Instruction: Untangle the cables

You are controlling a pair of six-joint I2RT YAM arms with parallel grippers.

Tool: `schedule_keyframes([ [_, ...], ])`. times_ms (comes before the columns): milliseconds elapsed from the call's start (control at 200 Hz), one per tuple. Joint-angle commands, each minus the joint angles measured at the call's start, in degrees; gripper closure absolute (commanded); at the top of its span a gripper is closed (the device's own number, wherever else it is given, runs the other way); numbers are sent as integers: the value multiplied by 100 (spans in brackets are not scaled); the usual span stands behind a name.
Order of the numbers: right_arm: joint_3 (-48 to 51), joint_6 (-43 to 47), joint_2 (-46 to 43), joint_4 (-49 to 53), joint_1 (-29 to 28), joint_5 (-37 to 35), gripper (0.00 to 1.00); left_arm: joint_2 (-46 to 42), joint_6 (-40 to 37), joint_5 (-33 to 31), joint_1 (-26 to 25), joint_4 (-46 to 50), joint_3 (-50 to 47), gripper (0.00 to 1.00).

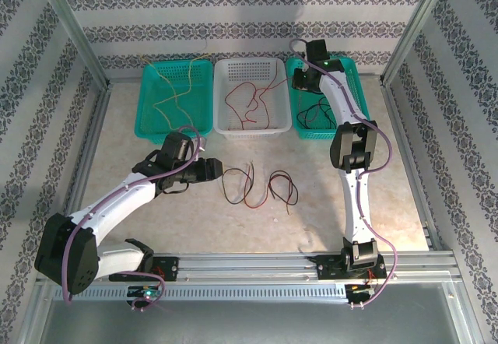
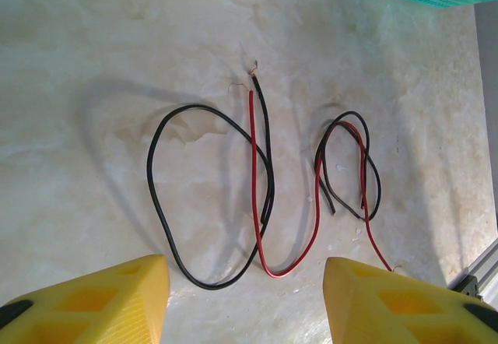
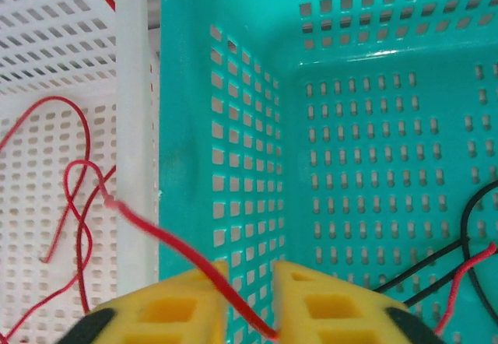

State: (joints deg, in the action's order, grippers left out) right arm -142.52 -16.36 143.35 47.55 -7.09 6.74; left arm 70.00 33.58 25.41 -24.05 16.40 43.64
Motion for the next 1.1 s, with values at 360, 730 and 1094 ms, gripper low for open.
schedule_keyframes([
  [360, 158, 821, -1227, -155, -530, -1359, 100, 134, 73, -115, -77, -190, 57, 44],
  [730, -1333, 707, -1282, 602, -1599, -1984, 100, 96, 175, -835, -81, 196, 84, 37],
  [1094, -914, -315, -756, 165, -1480, -1017, 100, 193, 65, -706, -75, 136, 105, 40],
])
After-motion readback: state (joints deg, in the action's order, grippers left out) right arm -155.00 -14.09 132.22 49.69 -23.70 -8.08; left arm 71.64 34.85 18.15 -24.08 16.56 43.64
